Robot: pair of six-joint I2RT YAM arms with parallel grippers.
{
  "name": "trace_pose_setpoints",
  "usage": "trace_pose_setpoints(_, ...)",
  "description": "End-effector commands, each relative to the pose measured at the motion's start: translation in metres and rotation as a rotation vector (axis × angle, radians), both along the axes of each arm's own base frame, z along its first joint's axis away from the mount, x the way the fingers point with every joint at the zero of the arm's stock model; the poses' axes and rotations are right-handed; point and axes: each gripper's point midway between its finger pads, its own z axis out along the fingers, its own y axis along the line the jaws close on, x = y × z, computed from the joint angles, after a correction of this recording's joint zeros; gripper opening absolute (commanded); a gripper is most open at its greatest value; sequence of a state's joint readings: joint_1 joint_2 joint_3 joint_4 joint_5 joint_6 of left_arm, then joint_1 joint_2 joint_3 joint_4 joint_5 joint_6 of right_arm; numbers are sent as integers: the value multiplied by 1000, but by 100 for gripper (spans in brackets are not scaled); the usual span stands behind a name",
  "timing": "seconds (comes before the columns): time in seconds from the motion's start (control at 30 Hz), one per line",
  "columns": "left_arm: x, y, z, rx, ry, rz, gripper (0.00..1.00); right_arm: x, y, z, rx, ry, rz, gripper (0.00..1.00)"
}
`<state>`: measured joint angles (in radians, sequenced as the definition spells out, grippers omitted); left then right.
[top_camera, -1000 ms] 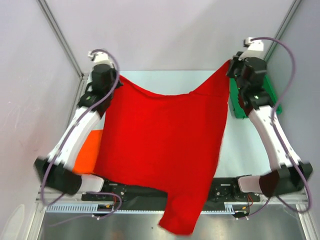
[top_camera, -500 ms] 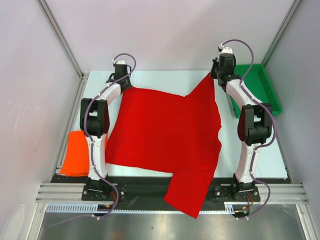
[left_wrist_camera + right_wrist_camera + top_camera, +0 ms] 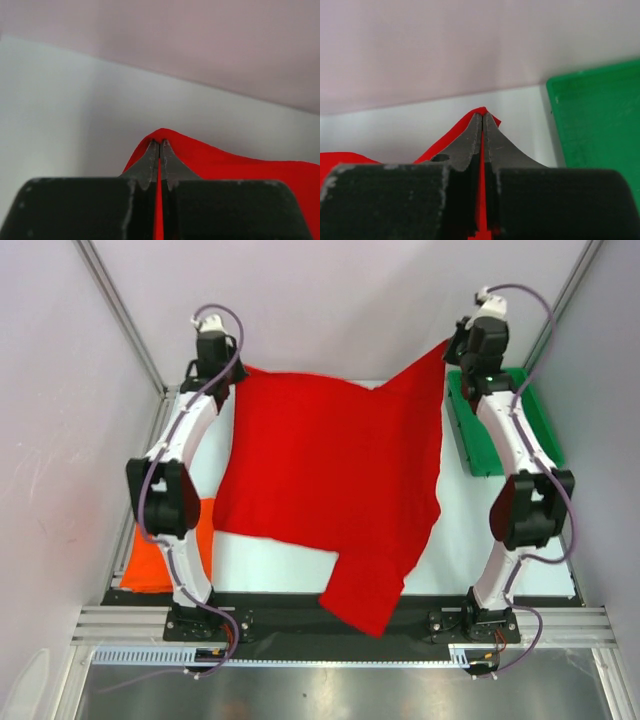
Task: Fold and stack the t-shirts
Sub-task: Flatten the tshirt out
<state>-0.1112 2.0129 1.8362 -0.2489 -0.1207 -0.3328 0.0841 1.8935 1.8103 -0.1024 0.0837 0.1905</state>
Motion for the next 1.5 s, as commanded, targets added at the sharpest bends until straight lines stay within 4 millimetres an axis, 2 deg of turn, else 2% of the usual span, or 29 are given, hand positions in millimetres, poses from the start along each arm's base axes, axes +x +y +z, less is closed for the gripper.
trace_pose_setpoints(0.0,-37,1,153,-56,-308,-18,0,-51,-11,155,15,-337,-28,0)
trace_pose_setpoints(0.07,-54,0,185,-71,-367,-31,0,-81,-14,196,21,-435,-30,0)
trace_pose_setpoints(0.1,-73,0,216,-80,-427,-41,0,-92,-15,207,23,-463,-30,0)
trace_pose_setpoints(0.13,-83,-1,232,-95,-460,-52,0,-106,-16,222,28,-498,-29,0)
trace_pose_setpoints(0.17,-94,-2,246,-105,-487,-61,0,-130,-17,245,32,-554,-25,0)
trace_pose_setpoints(0.2,-118,0,278,-114,-555,-65,0,-144,-18,259,35,-586,-23,0)
trace_pose_setpoints(0.3,-160,5,329,-136,-670,-64,0,-201,-20,310,46,-717,-10,0)
trace_pose_setpoints(0.33,-192,8,361,-149,-749,-65,0,-215,-21,321,45,-747,-9,0)
trace_pose_setpoints(0.4,-222,13,388,-151,-822,-60,0,-260,-23,350,54,-836,-3,0)
trace_pose_setpoints(0.47,-270,19,425,-155,-929,-57,1,-292,-25,369,58,-902,1,0)
trace_pose_setpoints(0.5,-289,24,436,-159,-966,-46,0,-321,-27,383,61,-954,4,0)
trace_pose_setpoints(0.53,-305,26,447,-163,-1004,-42,0,-336,-28,390,63,-982,5,0)
trace_pose_setpoints(0.57,-334,30,461,-168,-1059,-37,0,-350,-27,396,61,-1006,13,0)
trace_pose_setpoints(0.6,-348,34,469,-169,-1089,-27,0,-377,-30,407,63,-1055,10,0)
trace_pose_setpoints(0.73,-415,42,509,-165,-1229,-24,0,-436,-37,427,68,-1159,-6,0)
trace_pose_setpoints(0.8,-429,45,517,-173,-1260,-18,0,-450,-39,433,62,-1182,-12,0)
trace_pose_setpoints(0.83,-437,46,522,-178,-1278,-14,0,-449,-39,432,57,-1168,-15,0)
trace_pose_setpoints(0.87,-438,46,524,-176,-1284,-14,0,-460,-41,440,49,-1189,-21,0)
trace_pose_setpoints(0.93,-422,46,519,-169,-1257,-3,0,-454,-41,439,33,-1169,-30,0)
trace_pose_setpoints(1.03,-374,41,496,-150,-1162,6,0,-428,-43,431,16,-1117,-49,0)
trace_pose_setpoints(1.07,-360,39,488,-147,-1133,7,0,-401,-41,416,3,-1044,-52,0)
trace_pose_setpoints(1.1,-347,38,480,-128,-1102,7,0,-387,-41,408,-3,-1015,-53,0)
trace_pose_setpoints(1.13,-316,33,460,-114,-1042,2,0,-371,-40,399,-8,-978,-57,0)
trace_pose_setpoints(1.17,-301,31,448,-109,-1004,6,0,-354,-40,387,-16,-938,-58,0)
trace_pose_setpoints(1.2,-285,29,436,-99,-967,4,1,-319,-38,360,-24,-854,-60,0)
trace_pose_setpoints(1.27,-238,22,393,-60,-870,-5,0,-286,-36,326,-35,-762,-58,0)
trace_pose_setpoints(1.3,-213,19,361,-40,-809,-6,0,-256,-35,289,-34,-675,-64,0)
trace_pose_setpoints(1.4,-154,10,292,-27,-654,-26,0,-213,-35,232,-43,-567,-76,0)
trace_pose_setpoints(1.47,-106,3,223,-17,-548,-35,1,-182,-36,179,-67,-465,-83,0)
